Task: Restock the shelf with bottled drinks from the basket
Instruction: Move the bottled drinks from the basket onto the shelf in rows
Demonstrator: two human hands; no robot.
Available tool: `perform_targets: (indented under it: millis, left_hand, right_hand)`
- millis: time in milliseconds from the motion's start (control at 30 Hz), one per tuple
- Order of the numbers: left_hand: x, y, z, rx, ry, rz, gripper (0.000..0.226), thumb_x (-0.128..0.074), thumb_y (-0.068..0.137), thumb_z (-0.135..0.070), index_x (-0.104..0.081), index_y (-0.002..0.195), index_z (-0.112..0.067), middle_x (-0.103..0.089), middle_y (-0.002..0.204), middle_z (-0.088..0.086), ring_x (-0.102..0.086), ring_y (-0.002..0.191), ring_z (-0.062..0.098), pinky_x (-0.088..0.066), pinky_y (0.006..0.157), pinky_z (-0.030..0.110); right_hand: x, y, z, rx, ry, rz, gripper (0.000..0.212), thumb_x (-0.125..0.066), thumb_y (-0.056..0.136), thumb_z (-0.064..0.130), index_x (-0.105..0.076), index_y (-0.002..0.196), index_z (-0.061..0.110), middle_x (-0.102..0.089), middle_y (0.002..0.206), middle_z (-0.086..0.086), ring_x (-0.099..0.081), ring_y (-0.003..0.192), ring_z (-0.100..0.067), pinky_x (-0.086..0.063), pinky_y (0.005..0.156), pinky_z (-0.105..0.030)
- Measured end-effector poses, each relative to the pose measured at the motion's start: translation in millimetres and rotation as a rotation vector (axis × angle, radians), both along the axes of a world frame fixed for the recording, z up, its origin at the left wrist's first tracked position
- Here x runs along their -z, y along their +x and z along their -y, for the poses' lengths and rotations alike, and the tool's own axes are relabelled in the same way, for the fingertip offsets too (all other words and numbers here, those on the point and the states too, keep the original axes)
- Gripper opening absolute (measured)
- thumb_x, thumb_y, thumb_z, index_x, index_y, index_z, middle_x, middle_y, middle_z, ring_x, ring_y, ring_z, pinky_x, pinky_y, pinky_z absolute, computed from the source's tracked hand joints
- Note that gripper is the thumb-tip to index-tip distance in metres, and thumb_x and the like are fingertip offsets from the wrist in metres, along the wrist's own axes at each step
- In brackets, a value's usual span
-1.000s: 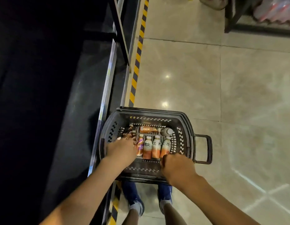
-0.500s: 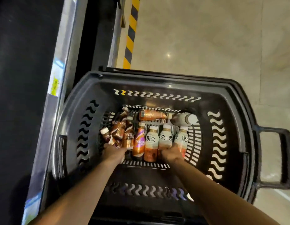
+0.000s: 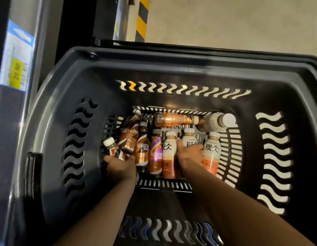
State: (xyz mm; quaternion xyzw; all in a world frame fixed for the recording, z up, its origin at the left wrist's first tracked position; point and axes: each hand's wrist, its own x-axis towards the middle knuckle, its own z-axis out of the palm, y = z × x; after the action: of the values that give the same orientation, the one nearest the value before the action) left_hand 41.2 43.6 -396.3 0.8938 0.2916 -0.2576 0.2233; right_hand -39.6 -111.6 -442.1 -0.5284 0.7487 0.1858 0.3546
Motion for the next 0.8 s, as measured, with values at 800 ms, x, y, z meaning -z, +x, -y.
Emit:
perform_targets:
  millis: [800]
  left_hand:
    - [-498, -18, 82, 0.295, -0.617, -0.169, 0.037, -0.078, 0.079, -0.019, -0.062, 0.113, -0.024, -0.068, 0.094, -0.009, -0.066, 0.087, 0.009, -0.048, 0.066, 0.021]
  right_hand:
    - [-521, -39, 35, 0.011, 0.223, 0.581, 0.060, -0.076, 0.060, 0.070, -0.072, 0.097, 0.022, -0.078, 0.088, -0.001, -0.075, 0.083, -0.023, -0.058, 0.087, -0.047]
